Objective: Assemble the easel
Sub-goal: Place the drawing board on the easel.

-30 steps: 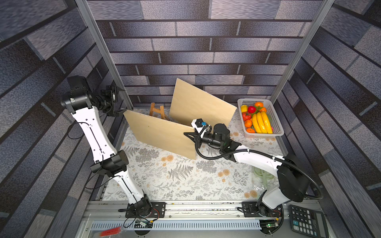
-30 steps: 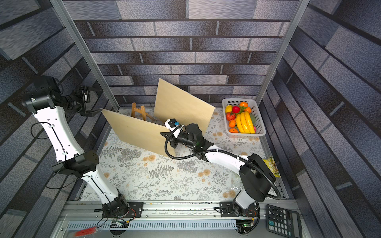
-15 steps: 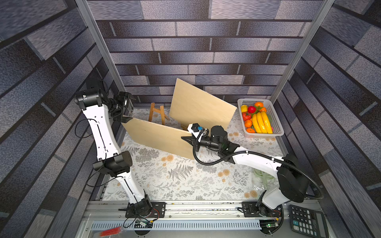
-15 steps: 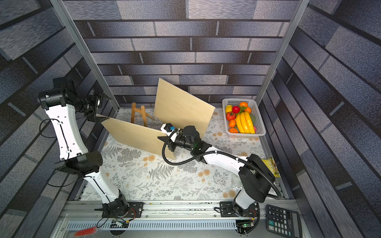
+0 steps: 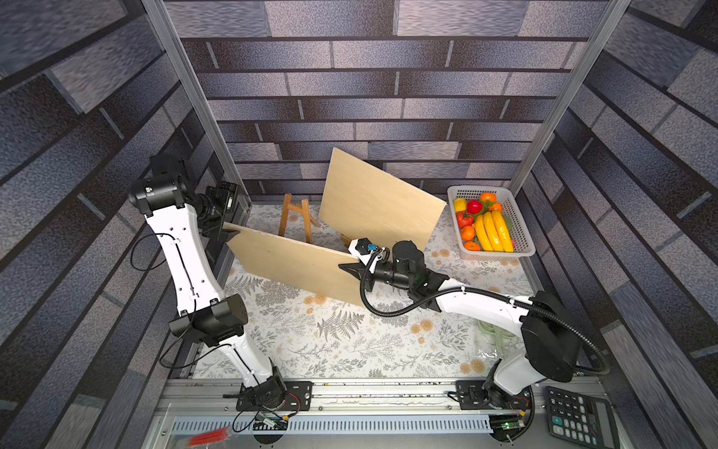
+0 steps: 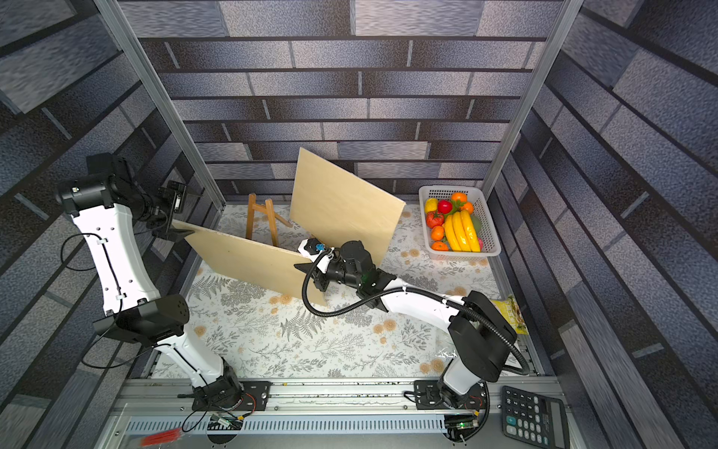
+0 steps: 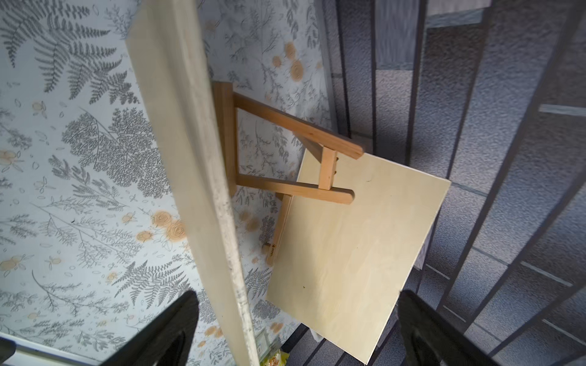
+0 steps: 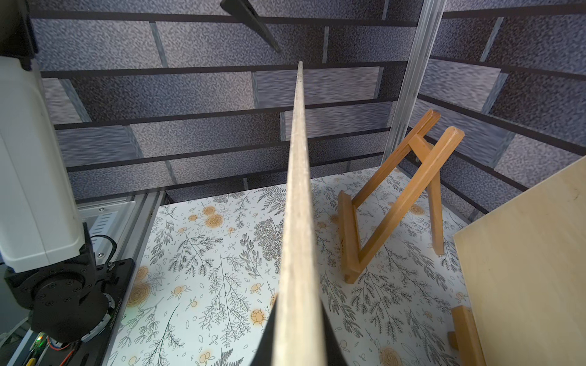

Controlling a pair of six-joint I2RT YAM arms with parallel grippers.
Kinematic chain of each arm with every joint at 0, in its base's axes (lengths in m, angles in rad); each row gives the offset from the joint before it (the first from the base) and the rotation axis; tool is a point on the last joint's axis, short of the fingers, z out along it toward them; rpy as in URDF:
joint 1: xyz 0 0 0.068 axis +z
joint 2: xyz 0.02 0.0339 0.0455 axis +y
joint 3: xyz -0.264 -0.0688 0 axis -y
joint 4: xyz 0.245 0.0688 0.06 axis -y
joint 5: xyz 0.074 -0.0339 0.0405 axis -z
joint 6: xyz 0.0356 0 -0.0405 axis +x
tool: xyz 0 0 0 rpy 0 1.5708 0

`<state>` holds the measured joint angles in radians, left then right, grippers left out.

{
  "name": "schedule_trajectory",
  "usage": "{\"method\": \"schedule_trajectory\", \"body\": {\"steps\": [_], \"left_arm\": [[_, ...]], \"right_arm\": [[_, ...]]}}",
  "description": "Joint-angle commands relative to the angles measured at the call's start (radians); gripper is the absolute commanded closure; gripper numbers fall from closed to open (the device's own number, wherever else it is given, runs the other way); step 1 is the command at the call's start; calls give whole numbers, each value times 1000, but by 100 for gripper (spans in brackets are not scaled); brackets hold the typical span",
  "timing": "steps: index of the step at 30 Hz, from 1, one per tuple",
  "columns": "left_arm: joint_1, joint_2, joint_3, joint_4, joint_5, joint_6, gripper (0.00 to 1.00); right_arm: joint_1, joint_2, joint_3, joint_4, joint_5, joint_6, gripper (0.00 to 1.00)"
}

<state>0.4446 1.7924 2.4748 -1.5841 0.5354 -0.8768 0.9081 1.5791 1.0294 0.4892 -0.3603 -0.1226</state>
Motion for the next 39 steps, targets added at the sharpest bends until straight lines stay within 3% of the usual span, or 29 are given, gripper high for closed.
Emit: {"method": "schedule_trajectory", "body": {"steps": [1,5,12,14,17,20,25,30,39], "left_arm": [[10,-44,-77,-228,-3,67,0],[-20,-91,-264,-226,-48,68,0],[-75,-43,-306,-227,-117,83,1],[-91,-28,-323,-227,-126,97,12],[-101,-39,-376,-228,-126,117,38],[-100,-82,-466,-230,-122,131,55],[-101,-179,-664,-228,-128,148,64],[-87,-193,-663,-228,-111,142,100],[-25,-250,-619,-229,-25,89,100]], "right_arm": [[20,-17,6,23,-48,-16,100],[26,-33,17,-22,-54,-63,100],[53,-34,-2,-5,-46,-77,100],[54,-35,-8,5,-46,-68,100],[54,-38,-14,14,-43,-65,100],[55,-33,-14,25,-47,-53,100],[56,-27,-28,50,-48,-39,100],[56,-24,-29,57,-58,-36,100],[58,2,-12,129,-108,68,100]]}}
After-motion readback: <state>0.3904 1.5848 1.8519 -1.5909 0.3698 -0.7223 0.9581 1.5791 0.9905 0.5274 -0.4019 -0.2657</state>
